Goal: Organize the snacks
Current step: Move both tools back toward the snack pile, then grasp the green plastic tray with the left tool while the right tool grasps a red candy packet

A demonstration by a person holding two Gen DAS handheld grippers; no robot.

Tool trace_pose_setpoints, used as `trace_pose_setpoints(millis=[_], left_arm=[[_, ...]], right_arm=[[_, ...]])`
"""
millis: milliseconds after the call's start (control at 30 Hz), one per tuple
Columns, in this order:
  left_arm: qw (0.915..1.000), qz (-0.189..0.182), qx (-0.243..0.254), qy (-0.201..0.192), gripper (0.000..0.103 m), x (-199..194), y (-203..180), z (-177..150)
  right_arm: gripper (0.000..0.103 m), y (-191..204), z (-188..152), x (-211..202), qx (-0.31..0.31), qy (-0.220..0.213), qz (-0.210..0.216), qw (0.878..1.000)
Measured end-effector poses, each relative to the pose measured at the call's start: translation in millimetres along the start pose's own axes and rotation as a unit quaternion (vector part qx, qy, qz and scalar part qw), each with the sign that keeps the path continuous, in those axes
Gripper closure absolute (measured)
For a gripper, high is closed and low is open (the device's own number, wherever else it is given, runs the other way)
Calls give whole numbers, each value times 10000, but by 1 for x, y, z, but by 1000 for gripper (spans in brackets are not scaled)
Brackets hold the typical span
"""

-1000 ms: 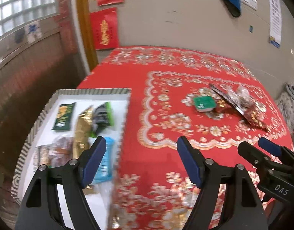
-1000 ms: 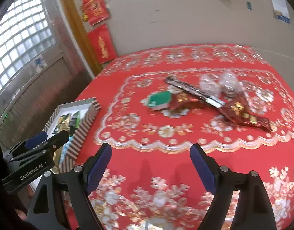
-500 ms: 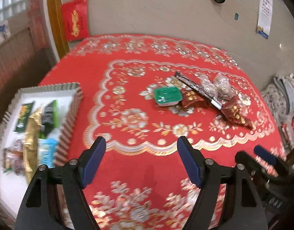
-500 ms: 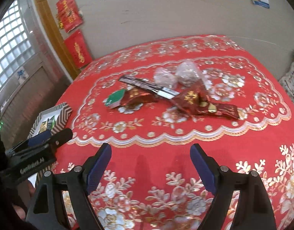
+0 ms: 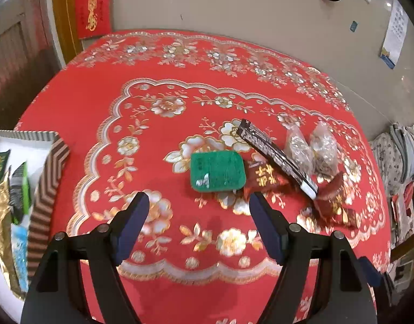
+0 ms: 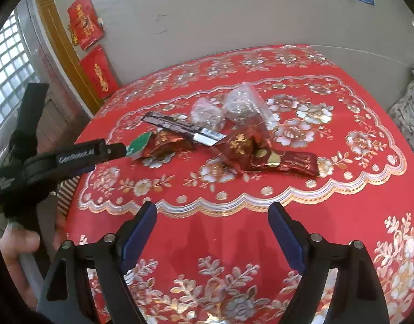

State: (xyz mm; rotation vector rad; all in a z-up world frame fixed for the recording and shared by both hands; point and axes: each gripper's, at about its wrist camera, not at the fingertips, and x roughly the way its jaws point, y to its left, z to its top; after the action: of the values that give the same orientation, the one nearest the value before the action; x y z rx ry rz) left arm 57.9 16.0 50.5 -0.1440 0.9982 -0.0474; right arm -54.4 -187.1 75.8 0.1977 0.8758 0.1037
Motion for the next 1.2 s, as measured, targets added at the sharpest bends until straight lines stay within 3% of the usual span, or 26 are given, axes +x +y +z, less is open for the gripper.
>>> trace_pose_setpoints(millis=[333, 1200], left_arm=[[9998, 3, -117, 144, 26, 25, -5, 14], [9995, -48, -119, 286, 26, 51, -9, 29]], right_arm=[[17, -22, 8, 11, 79, 86, -38, 9999], [17, -29, 20, 19, 79, 142, -193, 9997]])
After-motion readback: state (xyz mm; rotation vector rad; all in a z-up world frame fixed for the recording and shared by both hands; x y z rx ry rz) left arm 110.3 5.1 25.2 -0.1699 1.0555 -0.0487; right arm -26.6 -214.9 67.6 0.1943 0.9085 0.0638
